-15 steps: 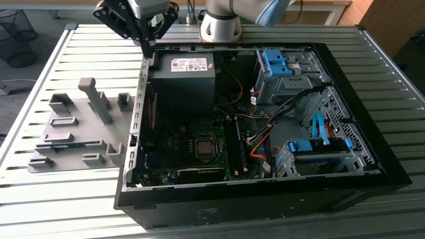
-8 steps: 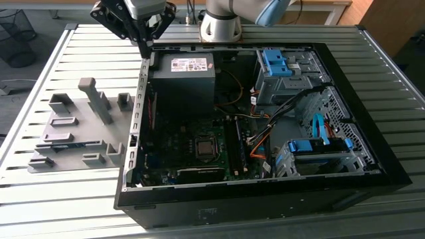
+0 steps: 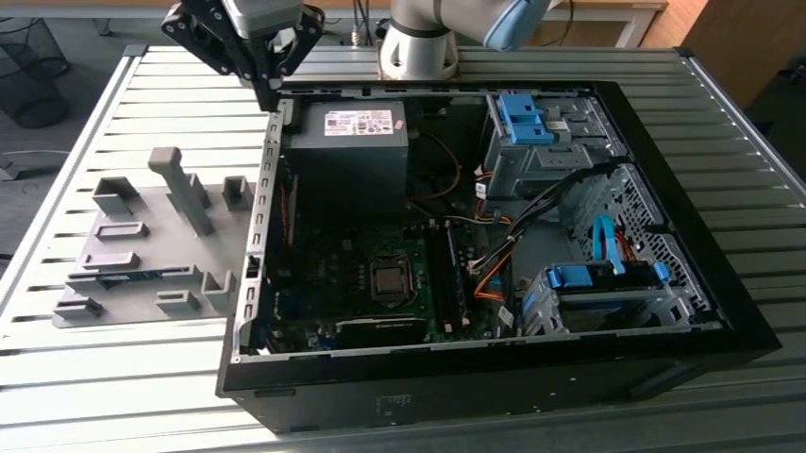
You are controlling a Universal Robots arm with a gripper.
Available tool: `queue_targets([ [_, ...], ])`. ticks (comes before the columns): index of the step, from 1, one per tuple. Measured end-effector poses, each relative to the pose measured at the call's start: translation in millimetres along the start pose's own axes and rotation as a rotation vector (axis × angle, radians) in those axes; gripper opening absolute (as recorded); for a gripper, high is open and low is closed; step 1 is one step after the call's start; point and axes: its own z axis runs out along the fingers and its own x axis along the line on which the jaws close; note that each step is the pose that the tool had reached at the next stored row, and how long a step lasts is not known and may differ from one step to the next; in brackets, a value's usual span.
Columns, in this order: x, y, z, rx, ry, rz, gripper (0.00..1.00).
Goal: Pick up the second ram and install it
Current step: 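Reach for the second ram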
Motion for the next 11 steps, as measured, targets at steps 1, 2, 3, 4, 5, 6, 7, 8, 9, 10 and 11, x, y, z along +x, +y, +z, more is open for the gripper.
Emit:
queue_targets([
  [1, 1.0, -0.1, 0.1, 0.0, 0.0002, 0.0, 0.11],
  [2, 2.1, -0.2, 0.2, 0.0, 0.0005, 0.0, 0.11],
  [3, 3.0, -0.2, 0.3, 0.0001, 0.0007, 0.0, 0.11],
  [4, 3.9, -0.3, 0.4, 0.0001, 0.0011, 0.0, 0.11],
  [5, 4.7, -0.4, 0.5, 0.0, 0.0013, 0.0, 0.11],
  [6, 5.5, -0.4, 0.6, 0.0001, 0.0016, 0.0, 0.11],
  [7, 6.4, -0.5, 0.7, 0.0002, 0.002, 0.0, 0.11],
  [8, 7.3, -0.6, 0.7, 0.0003, 0.0024, 0.0, 0.11],
  [9, 8.1, -0.7, 0.9, 0.0002, 0.0027, 0.0, 0.11],
  [10, 8.9, -0.7, 1.0, 0.0002, 0.0029, 0.0, 0.11],
  [11, 9.7, -0.8, 1.1, 0.0002, 0.0033, 0.0, 0.11],
])
